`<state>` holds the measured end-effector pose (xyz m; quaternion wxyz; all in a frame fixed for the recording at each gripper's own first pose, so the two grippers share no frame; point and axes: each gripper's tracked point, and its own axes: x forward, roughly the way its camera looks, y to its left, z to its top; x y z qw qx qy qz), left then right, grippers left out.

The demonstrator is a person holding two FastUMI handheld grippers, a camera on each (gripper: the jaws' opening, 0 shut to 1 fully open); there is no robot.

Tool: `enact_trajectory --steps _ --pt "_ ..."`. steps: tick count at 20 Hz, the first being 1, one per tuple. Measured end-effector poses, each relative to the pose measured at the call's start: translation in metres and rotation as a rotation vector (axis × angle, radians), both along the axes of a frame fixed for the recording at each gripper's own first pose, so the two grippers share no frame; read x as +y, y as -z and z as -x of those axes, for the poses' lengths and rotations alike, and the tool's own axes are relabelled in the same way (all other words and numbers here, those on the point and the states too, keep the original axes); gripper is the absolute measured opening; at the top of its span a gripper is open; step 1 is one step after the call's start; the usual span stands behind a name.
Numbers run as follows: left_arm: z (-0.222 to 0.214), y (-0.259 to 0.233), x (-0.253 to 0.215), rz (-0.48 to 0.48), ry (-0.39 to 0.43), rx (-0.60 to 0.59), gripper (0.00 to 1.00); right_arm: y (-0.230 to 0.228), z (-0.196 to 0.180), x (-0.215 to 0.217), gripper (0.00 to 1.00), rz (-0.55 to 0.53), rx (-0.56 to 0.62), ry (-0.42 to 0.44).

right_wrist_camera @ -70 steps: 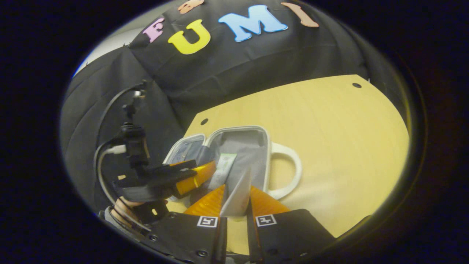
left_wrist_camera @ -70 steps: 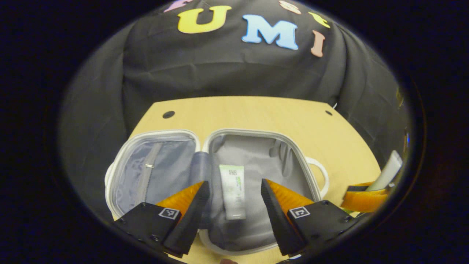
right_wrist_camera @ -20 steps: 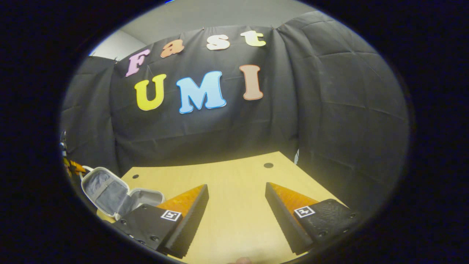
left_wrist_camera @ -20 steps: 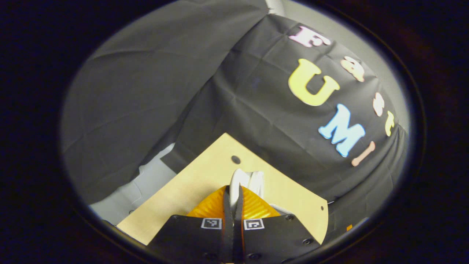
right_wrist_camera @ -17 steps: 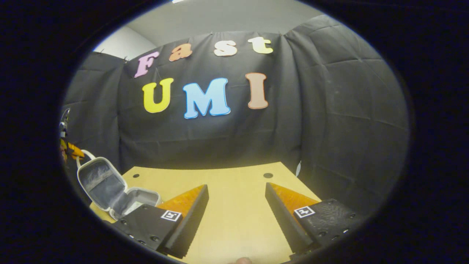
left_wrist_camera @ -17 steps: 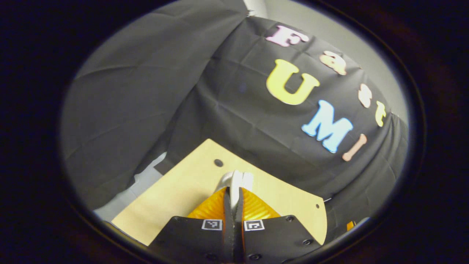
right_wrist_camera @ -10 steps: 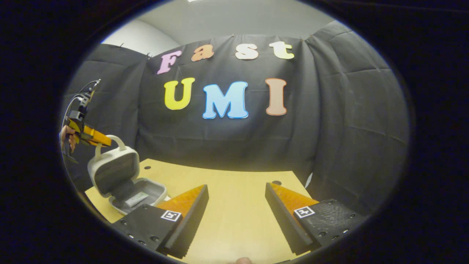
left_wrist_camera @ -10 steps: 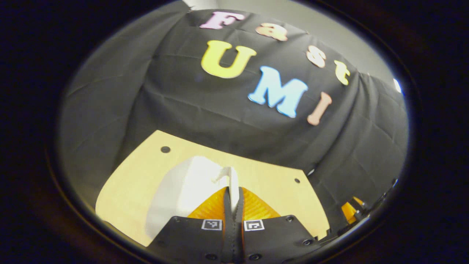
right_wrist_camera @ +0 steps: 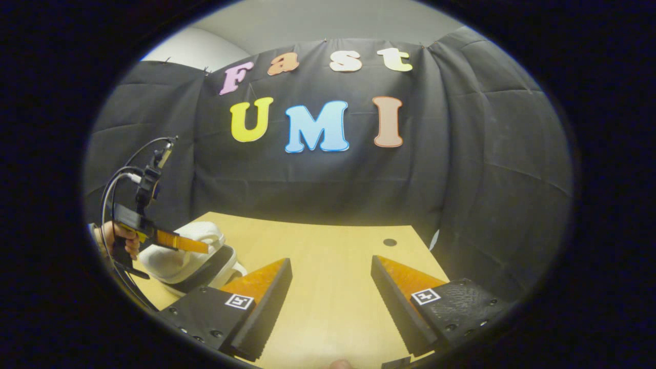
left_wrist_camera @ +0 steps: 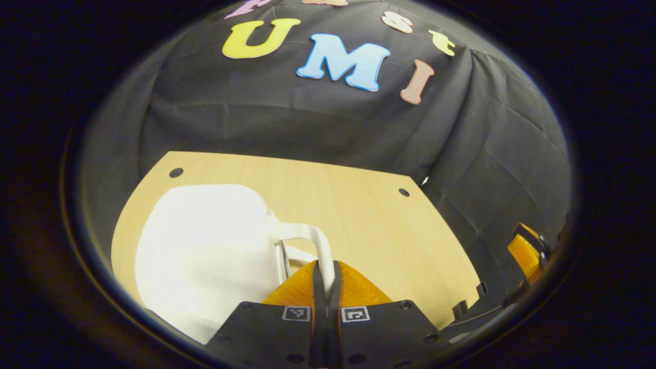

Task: First open the suitcase, pack the skin care products into it, and then close the suitcase.

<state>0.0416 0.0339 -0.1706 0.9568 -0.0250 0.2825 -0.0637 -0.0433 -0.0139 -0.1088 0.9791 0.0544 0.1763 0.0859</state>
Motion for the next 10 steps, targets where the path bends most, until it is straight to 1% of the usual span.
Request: enact_trajectory --steps 2,4,7,9,10 --pt "0.0 0.028 -0.005 -0.044 0.012 0.061 0.07 0.0 0.0 -0.001 0.95 0.008 0.003 0.016" --pt "0.0 0.047 -0.007 -0.071 0.015 0.082 0.08 0.0 0.001 0.001 0.95 0.008 0.008 0.021" --pt "0.0 0.06 -0.012 -0.096 0.017 0.09 0.08 -0.001 0.003 0.004 0.95 0.014 0.009 0.027" --pt "0.002 0.064 -0.02 -0.092 0.037 0.086 0.12 -0.006 0.004 0.01 0.95 0.012 -0.003 0.025" --pt "0.005 0.062 -0.02 -0.087 0.034 0.078 0.21 -0.009 0.003 0.012 0.95 0.016 -0.008 0.024"
